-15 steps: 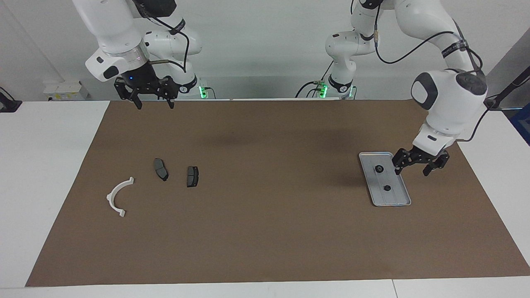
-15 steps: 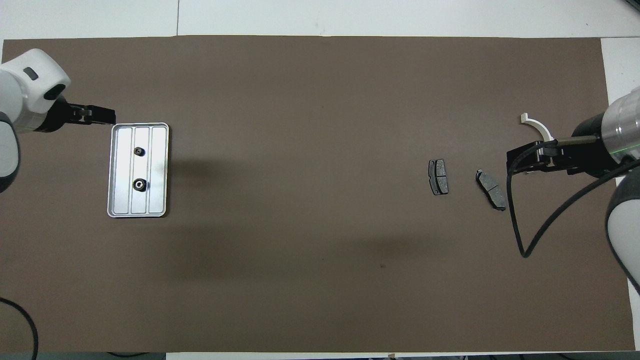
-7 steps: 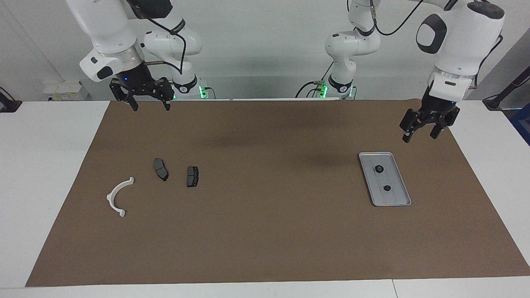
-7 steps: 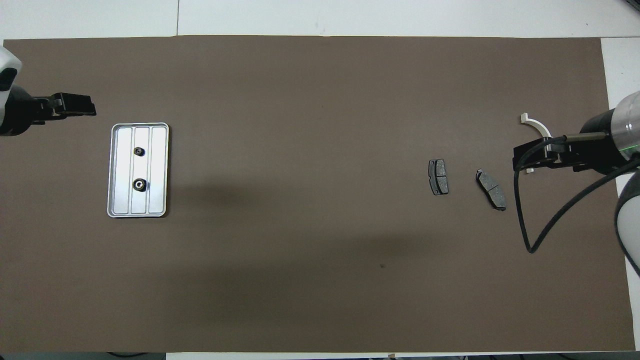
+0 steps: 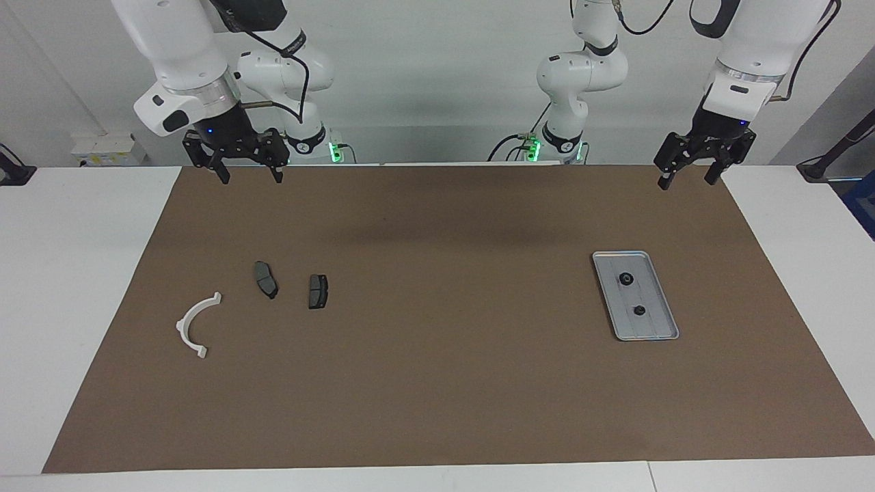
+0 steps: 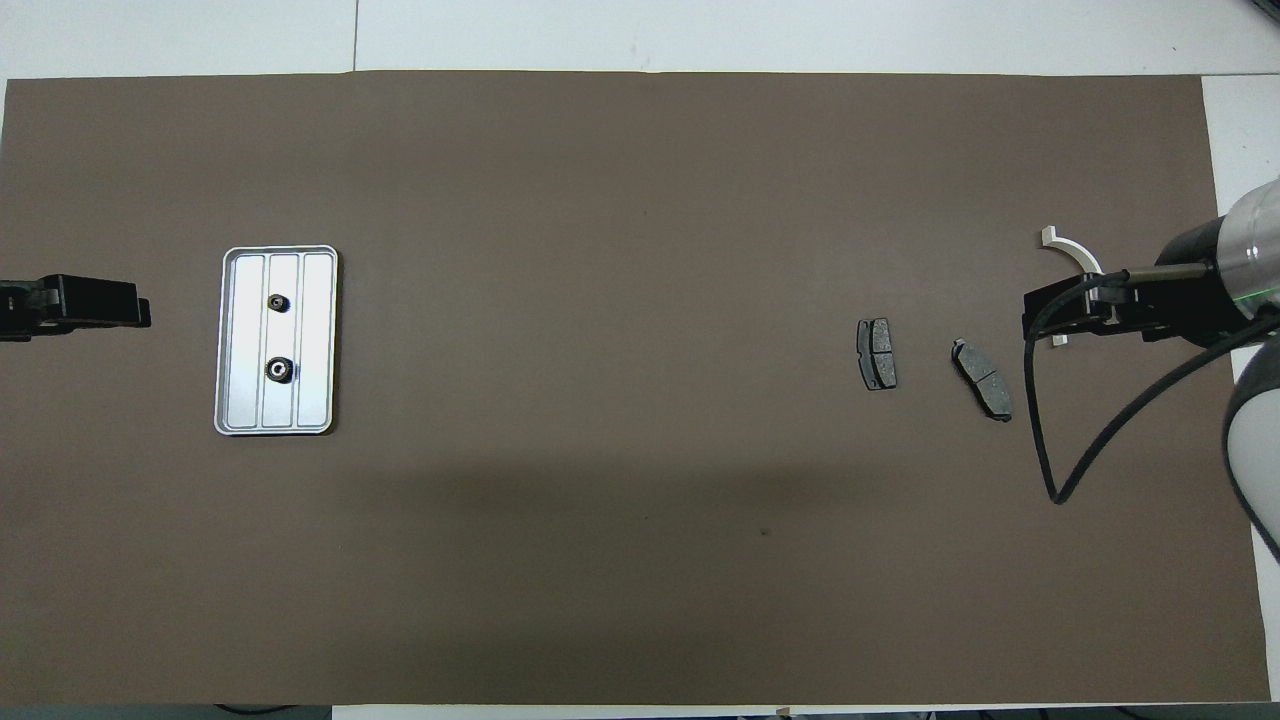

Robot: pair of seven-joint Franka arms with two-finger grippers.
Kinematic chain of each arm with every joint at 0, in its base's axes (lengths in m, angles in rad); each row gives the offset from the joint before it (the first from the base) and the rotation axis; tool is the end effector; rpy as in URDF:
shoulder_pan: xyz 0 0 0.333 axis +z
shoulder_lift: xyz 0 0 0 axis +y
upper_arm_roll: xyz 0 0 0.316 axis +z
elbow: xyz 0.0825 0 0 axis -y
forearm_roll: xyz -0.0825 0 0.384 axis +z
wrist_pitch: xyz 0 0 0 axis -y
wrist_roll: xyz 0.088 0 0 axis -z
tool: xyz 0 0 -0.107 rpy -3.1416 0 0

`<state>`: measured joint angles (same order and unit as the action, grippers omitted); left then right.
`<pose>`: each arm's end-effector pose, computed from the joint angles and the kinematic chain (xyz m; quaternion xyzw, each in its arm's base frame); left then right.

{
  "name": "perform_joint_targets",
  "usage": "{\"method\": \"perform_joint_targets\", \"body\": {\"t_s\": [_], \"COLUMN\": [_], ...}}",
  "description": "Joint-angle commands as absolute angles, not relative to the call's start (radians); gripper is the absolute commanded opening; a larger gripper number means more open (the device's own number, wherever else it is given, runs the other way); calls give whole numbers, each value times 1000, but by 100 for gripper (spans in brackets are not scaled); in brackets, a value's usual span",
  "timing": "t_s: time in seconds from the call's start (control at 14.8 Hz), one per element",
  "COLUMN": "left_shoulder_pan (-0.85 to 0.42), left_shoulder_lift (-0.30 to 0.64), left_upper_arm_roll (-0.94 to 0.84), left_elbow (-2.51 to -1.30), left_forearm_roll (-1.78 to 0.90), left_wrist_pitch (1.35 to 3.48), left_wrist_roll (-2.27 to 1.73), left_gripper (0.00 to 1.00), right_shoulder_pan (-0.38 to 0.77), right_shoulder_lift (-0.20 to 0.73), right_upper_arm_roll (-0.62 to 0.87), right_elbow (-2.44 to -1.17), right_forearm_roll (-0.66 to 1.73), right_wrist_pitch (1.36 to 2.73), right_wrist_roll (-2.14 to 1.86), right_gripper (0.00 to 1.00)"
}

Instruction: Pick bearing gear from pile to tray

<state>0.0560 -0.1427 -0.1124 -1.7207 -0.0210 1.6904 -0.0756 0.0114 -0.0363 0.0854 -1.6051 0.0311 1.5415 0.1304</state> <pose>0.5198 -0.0357 0.6403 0.9984 0.0104 0.0554 0.0062 0.5370 0.0564 0.6257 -0.9997 0.0166 0.0152 0.0124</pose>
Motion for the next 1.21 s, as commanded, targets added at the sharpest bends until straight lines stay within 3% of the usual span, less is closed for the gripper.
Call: {"method": "perform_joint_targets", "body": {"t_s": [0.0,0.27,1.15], "left_shoulder_pan": [48,41,14], "left_shoulder_lift": [-132,-91,-86], "left_upper_arm_roll": [-109,-110,-118], "left_elbow": [-1694,-1628,-1621], "left_forearm_roll": [-34,-35,-94], "left_wrist_pitch": [1634,1574,1565], "left_wrist_roll": [-55,-57,32], "left_gripper": [100,100,100], "right_shoulder_pan": [32,31,25], "right_shoulder_lift": [-46,-48,-51], "right_upper_arm_roll": [55,55,55], "right_elbow": [-1624,-1626,-1628], "right_forearm_roll": [57,57,57], "right_wrist_pitch": [1563,1563,1565], "right_wrist_roll": [109,109,110], "right_gripper": [100,100,100]}}
